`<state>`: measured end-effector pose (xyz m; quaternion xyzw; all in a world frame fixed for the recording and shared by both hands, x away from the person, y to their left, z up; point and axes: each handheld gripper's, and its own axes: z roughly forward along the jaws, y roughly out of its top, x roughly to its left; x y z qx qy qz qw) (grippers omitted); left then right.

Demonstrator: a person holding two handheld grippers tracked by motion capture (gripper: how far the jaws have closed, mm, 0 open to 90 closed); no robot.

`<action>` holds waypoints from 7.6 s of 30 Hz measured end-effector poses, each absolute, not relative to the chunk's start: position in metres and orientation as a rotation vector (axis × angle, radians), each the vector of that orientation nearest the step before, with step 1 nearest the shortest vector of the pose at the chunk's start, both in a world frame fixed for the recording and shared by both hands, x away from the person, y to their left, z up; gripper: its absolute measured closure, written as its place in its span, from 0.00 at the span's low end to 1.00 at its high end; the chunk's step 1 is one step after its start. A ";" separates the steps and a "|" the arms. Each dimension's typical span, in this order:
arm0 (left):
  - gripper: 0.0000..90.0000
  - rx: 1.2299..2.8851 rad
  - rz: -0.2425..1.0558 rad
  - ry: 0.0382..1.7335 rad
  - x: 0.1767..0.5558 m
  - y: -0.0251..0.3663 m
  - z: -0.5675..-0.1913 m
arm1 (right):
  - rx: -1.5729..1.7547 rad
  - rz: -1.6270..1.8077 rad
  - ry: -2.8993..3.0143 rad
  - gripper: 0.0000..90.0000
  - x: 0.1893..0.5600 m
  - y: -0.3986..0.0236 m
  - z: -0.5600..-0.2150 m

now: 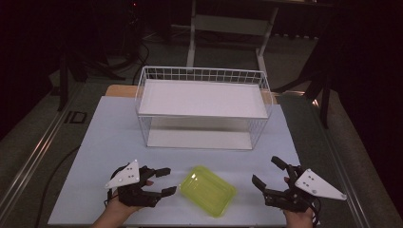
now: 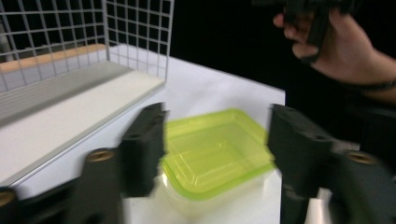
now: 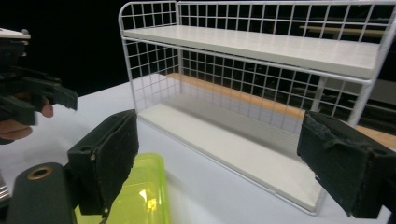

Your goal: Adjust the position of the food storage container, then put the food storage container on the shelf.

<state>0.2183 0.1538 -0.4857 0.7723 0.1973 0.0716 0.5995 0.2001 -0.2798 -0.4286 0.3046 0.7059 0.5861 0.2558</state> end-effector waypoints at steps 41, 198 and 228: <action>0.03 1.631 0.325 0.474 0.214 0.168 -0.485 | 0.856 1.141 2.633 1.00 0.208 -0.253 -0.517; 0.88 1.814 -0.161 1.398 0.232 0.127 -0.507 | 1.772 1.362 2.537 0.89 0.268 -0.196 -0.505; 0.90 1.699 -0.088 1.246 0.278 0.119 -0.479 | 1.626 1.457 2.341 0.89 0.291 -0.210 -0.464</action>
